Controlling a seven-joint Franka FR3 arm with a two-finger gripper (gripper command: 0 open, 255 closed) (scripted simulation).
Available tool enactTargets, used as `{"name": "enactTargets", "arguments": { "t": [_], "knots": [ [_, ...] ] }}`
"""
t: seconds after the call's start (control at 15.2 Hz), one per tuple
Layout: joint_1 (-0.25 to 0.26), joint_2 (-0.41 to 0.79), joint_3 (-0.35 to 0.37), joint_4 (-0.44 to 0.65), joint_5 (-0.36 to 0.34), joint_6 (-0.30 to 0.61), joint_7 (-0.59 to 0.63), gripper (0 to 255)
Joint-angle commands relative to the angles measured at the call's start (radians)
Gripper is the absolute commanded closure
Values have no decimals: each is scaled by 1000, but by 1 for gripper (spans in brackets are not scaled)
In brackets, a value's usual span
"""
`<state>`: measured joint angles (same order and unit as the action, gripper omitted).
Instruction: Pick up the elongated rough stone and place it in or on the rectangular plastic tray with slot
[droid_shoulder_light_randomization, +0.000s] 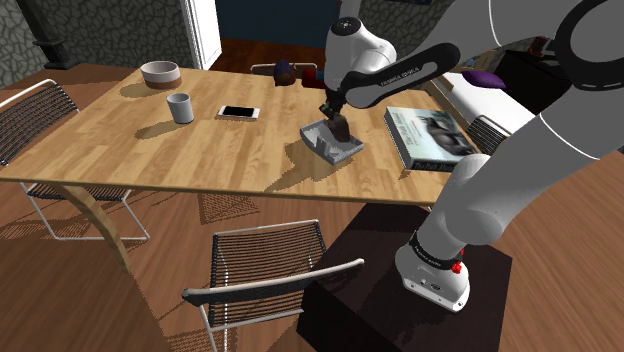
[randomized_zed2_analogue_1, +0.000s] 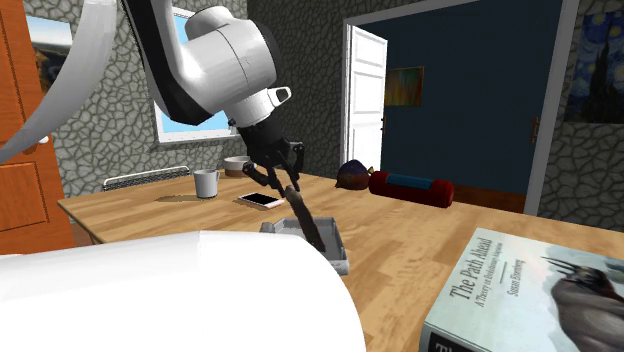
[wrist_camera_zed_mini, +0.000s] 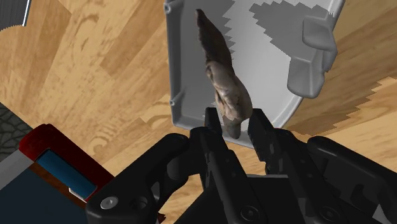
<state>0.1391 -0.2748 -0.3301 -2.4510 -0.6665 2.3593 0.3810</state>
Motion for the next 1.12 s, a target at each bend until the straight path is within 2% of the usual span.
{"name": "enactTargets", "arguments": {
  "t": [0.0,0.26,0.33,0.66,0.92,1.06],
  "knots": [
    [0,0,0,-1,-1,1,1,255],
    [0,0,0,-1,-1,1,1,255],
    [0,0,0,-1,-1,1,1,0],
    [0,0,0,-1,-1,1,1,0],
    [25,-94,43,30,40,-136,-18,0],
    [25,-94,44,30,40,-136,-18,0]
  ]
}}
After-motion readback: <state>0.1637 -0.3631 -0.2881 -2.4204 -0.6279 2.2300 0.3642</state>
